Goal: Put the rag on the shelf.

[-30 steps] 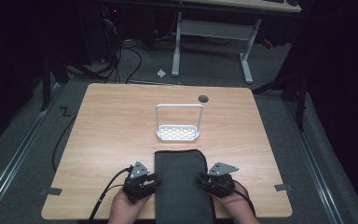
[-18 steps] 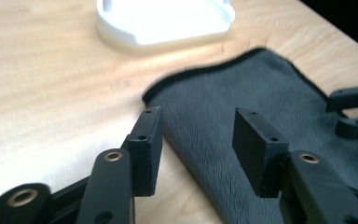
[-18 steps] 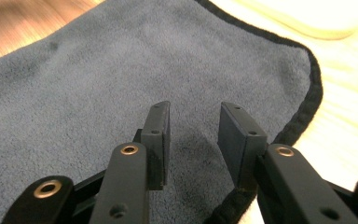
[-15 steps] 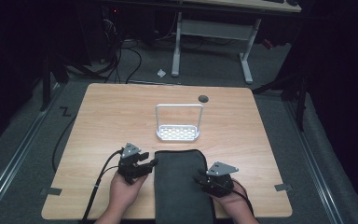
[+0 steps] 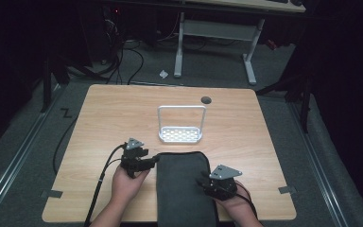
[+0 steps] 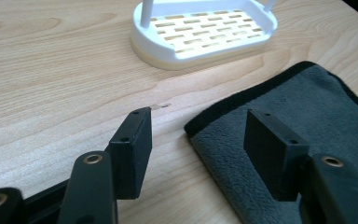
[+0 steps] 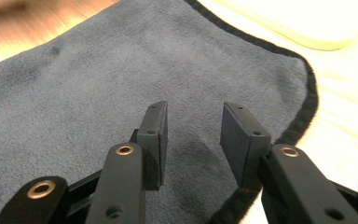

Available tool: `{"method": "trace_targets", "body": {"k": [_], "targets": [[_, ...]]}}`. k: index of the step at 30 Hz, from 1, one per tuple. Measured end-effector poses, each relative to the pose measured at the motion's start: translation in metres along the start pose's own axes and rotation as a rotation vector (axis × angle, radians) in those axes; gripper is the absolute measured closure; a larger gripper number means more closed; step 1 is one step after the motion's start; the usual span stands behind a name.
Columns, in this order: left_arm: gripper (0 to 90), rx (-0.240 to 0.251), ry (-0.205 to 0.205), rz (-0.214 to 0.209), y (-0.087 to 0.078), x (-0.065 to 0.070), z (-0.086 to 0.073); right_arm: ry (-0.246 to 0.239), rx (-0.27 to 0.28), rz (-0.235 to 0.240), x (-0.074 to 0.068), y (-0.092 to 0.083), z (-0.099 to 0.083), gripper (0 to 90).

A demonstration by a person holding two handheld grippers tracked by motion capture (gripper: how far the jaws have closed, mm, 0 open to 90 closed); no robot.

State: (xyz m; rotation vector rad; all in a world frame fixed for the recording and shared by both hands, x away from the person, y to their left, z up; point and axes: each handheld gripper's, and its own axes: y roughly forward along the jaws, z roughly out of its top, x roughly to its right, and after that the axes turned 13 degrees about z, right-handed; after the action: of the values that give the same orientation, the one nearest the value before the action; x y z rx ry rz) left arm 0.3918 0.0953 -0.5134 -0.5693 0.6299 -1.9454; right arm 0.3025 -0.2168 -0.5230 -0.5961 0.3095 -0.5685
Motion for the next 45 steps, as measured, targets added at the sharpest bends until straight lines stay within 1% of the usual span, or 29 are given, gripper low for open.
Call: {"method": "trace_targets", "body": {"k": [2, 4, 6, 8, 9, 11, 12, 13, 15, 18, 19, 20, 21, 23, 25, 27, 29, 31, 32, 33, 34, 36, 37, 38, 40, 41, 42, 43, 45], "targets": [[41.7, -0.011, -0.022, -0.010, 0.005, -0.001, 0.000, 0.002, 0.008, -0.005, 0.001, -0.001, 0.001, 62.0], [41.4, -0.021, -0.038, -0.029, 0.011, -0.001, 0.001, -0.001, 0.008, -0.007, 0.002, -0.001, 0.001, 61.9], [41.4, -0.031, -0.039, -0.041, 0.016, 0.002, 0.001, -0.003, 0.008, -0.011, 0.003, -0.001, 0.001, 61.1], [42.0, -0.049, -0.045, -0.053, 0.020, 0.006, -0.001, 0.006, 0.011, -0.014, 0.004, -0.001, 0.001, 59.9], [43.5, -0.068, -0.032, -0.040, 0.023, 0.011, -0.004, 0.016, 0.011, -0.020, 0.006, -0.002, -0.001, 58.9], [44.9, -0.072, -0.038, -0.039, 0.023, 0.013, -0.006, 0.023, 0.011, -0.024, 0.007, -0.002, -0.002, 58.3], [45.9, -0.063, -0.042, -0.042, 0.023, 0.015, -0.008, 0.030, 0.015, -0.028, 0.008, -0.003, -0.002, 57.7], [47.6, -0.058, -0.042, -0.034, 0.023, 0.017, -0.009, 0.038, 0.017, -0.029, 0.009, -0.003, -0.002, 57.3], [53.3, -0.049, -0.035, -0.016, 0.024, 0.020, -0.010, 0.047, 0.022, -0.035, 0.011, -0.005, -0.002, 55.3], [64.2, -0.029, -0.010, -0.016, 0.023, 0.024, -0.015, 0.054, 0.018, -0.040, 0.013, -0.004, -0.003, 53.0], [66.3, -0.019, 0.000, -0.025, 0.023, 0.025, -0.017, 0.055, 0.015, -0.042, 0.014, -0.004, -0.003, 53.3], [70.4, -0.009, 0.011, -0.040, 0.023, 0.026, -0.019, 0.042, 0.014, -0.055, 0.016, -0.002, -0.003, 53.1], [70.4, -0.006, 0.027, -0.046, 0.023, 0.028, -0.020, 0.042, 0.014, -0.055, 0.016, -0.002, -0.003, 53.1], [73.8, -0.004, 0.041, -0.041, 0.022, 0.029, -0.021, 0.034, 0.016, -0.072, 0.022, 0.000, 0.002, 50.7], [76.2, -0.007, 0.029, -0.050, 0.023, 0.028, -0.021, 0.069, 0.010, -0.080, 0.031, 0.005, 0.011, 46.1], [77.3, -0.011, 0.019, -0.056, 0.023, 0.027, -0.021, 0.097, -0.015, -0.103, 0.040, 0.013, 0.020, 42.9], [77.7, -0.006, 0.028, -0.046, 0.023, 0.029, -0.021, 0.125, -0.038, -0.132, 0.050, 0.022, 0.028, 40.7], [77.7, -0.008, 0.026, -0.050, 0.023, 0.028, -0.021, 0.165, -0.069, -0.131, 0.059, 0.030, 0.033, 36.8], [77.7, -0.009, 0.021, -0.054, 0.024, 0.027, -0.021, 0.204, -0.083, -0.118, 0.066, 0.037, 0.034, 34.5], [77.7, -0.010, 0.016, -0.059, 0.024, 0.027, -0.021, 0.204, -0.083, -0.118, 0.066, 0.037, 0.034, 34.5], [77.7, -0.011, 0.012, -0.061, 0.024, 0.026, -0.021, 0.222, -0.089, -0.101, 0.068, 0.040, 0.033, 34.3], [77.6, -0.013, 0.008, -0.065, 0.024, 0.026, -0.021, 0.224, -0.081, -0.103, 0.067, 0.041, 0.032, 36.6], [77.6, -0.015, 0.008, -0.068, 0.024, 0.025, -0.021, 0.222, -0.079, -0.090, 0.066, 0.040, 0.032, 37.9], [77.6, -0.016, 0.002, -0.071, 0.024, 0.025, -0.021, 0.214, -0.083, -0.082, 0.064, 0.040, 0.032, 39.5], [77.6, -0.017, -0.014, -0.079, 0.024, 0.023, -0.021, 0.181, -0.091, -0.083, 0.059, 0.041, 0.031, 41.5], [77.6, -0.018, -0.017, -0.083, 0.024, 0.023, -0.021, 0.175, -0.086, -0.086, 0.057, 0.041, 0.030, 44.5], [77.7, -0.018, -0.019, -0.084, 0.024, 0.023, -0.021, 0.174, -0.077, -0.076, 0.056, 0.040, 0.029, 46.7], [77.6, -0.018, -0.018, -0.083, 0.024, 0.023, -0.021, 0.171, -0.075, -0.074, 0.054, 0.040, 0.028, 48.2], [77.7, -0.018, -0.012, -0.078, 0.024, 0.023, -0.021, 0.168, -0.076, -0.068, 0.052, 0.040, 0.028, 54.5]]}}
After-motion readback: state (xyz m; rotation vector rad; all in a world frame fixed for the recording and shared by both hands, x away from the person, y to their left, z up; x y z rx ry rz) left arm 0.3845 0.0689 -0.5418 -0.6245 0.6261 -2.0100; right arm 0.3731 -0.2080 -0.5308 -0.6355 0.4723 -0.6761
